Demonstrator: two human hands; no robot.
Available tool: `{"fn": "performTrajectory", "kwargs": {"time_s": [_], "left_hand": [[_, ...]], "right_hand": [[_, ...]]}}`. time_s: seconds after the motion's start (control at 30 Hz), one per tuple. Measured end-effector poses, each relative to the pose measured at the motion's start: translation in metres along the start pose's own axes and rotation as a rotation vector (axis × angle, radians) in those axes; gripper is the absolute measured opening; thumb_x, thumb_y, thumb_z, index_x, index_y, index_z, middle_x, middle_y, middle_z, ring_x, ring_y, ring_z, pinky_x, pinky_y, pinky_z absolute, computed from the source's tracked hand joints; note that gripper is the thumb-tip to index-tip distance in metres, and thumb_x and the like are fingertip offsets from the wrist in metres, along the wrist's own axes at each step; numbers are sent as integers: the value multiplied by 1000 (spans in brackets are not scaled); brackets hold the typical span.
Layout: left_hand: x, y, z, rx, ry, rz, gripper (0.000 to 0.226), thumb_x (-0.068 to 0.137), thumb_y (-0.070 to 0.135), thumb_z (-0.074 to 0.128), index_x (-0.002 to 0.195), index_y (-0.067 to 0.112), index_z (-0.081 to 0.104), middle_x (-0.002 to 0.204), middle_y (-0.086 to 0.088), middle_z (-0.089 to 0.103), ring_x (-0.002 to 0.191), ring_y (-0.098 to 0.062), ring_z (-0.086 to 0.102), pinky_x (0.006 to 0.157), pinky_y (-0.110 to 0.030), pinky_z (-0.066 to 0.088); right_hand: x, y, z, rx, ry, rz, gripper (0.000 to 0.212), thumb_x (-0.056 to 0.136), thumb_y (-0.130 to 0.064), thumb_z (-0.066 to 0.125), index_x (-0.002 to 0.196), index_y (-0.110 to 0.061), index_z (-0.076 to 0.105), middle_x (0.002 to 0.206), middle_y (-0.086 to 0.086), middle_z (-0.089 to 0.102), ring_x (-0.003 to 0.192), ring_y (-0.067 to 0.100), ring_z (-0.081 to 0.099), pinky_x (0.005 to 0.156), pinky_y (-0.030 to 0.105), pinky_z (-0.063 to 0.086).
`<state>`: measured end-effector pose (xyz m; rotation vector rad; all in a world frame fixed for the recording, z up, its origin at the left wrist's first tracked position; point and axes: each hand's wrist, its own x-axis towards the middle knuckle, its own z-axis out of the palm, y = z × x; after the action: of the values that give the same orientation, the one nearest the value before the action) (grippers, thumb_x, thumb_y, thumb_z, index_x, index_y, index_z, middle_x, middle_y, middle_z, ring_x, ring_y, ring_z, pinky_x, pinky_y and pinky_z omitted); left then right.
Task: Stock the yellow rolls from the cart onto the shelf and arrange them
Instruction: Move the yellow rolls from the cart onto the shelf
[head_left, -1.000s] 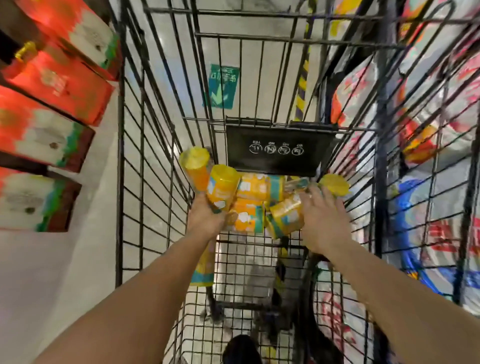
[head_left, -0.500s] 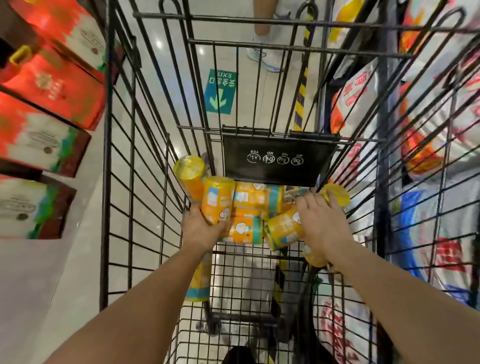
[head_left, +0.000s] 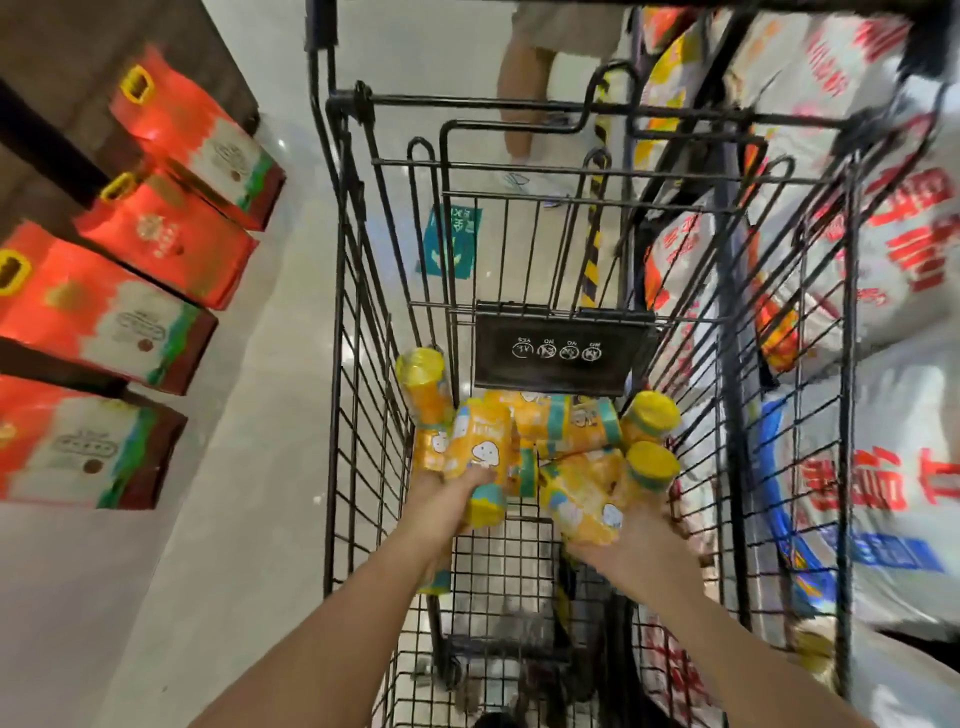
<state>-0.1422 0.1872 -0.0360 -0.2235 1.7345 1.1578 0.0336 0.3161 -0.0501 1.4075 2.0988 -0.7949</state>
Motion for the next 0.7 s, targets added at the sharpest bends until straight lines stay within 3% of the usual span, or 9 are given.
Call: {"fn": "performTrajectory", "kwargs": {"time_s": [0.1, 0.17, 0.2, 0.27, 0.33, 0.4, 0.5, 0.57, 0.7], "left_hand": [[-35, 8, -4, -34, -59, 35, 30, 89, 20, 67, 117, 17, 55, 102, -4, 69, 83, -16, 67, 45, -16, 49], [-56, 9, -9, -35, -105, 59, 34, 89, 24, 67, 121, 19, 54, 109, -4, 70, 90, -18, 69, 54, -20, 53], [-66, 9, -13, -26, -129, 77, 39, 89, 27, 68, 124, 19, 54, 112, -4, 70, 94, -20, 70, 60, -24, 55], [-90, 8, -21, -17, -172, 119, 43, 89, 27, 68, 128, 19, 54, 117, -5, 69, 101, -21, 69, 68, -29, 56], [-116, 7, -30, -30, -222, 159, 39, 90, 22, 67, 127, 20, 54, 117, -5, 69, 101, -21, 69, 71, -29, 55], [-146, 5, -40, -50, -282, 196, 37, 90, 17, 66, 125, 21, 54, 115, -5, 71, 96, -20, 72, 71, -28, 56], [-191, 2, -57, -59, -348, 266, 37, 90, 14, 65, 125, 18, 55, 111, -5, 72, 87, -18, 73, 67, -29, 55], [-220, -2, -70, -53, -396, 316, 37, 89, 12, 66, 124, 16, 57, 109, -5, 73, 85, -17, 73, 66, -29, 55], [-282, -4, -97, 4, -499, 424, 52, 76, 18, 78, 125, 14, 59, 109, -6, 74, 97, -25, 72, 86, -46, 57]], "right_hand": [[-37, 2, 10, 435, -20, 69, 43, 74, -56, 77, 100, -28, 56, 91, -4, 66, 83, 19, 62, 77, 32, 52], [-66, -1, 11, 692, -10, 95, 35, 79, -49, 76, 99, -27, 57, 86, -7, 65, 80, 15, 63, 79, 35, 52], [-79, -1, 13, 792, -5, 110, 38, 79, -51, 74, 102, -23, 61, 87, -7, 66, 81, 15, 65, 79, 36, 52], [-109, -5, 17, 978, 16, 144, 65, 74, -65, 73, 118, -17, 61, 103, -2, 69, 93, 20, 67, 83, 38, 52], [-140, -8, 20, 1101, 75, 123, 73, 67, -72, 68, 122, -24, 59, 117, 1, 67, 103, 23, 66, 95, 47, 51], [-171, -13, 17, 1194, 146, 48, 44, 76, -55, 66, 112, -30, 62, 114, 2, 69, 101, 24, 67, 98, 54, 49], [-224, -21, 6, 1301, 219, -37, 40, 71, -46, 64, 104, -25, 66, 106, 14, 69, 97, 32, 67, 93, 58, 51], [-264, -25, 0, 1387, 253, -107, 43, 73, -43, 65, 108, -18, 65, 110, 22, 66, 97, 35, 67, 86, 54, 55], [-339, -29, -1, 1455, 349, -167, 39, 92, -24, 66, 127, -13, 53, 119, 11, 68, 106, 23, 67, 94, 42, 52]]}}
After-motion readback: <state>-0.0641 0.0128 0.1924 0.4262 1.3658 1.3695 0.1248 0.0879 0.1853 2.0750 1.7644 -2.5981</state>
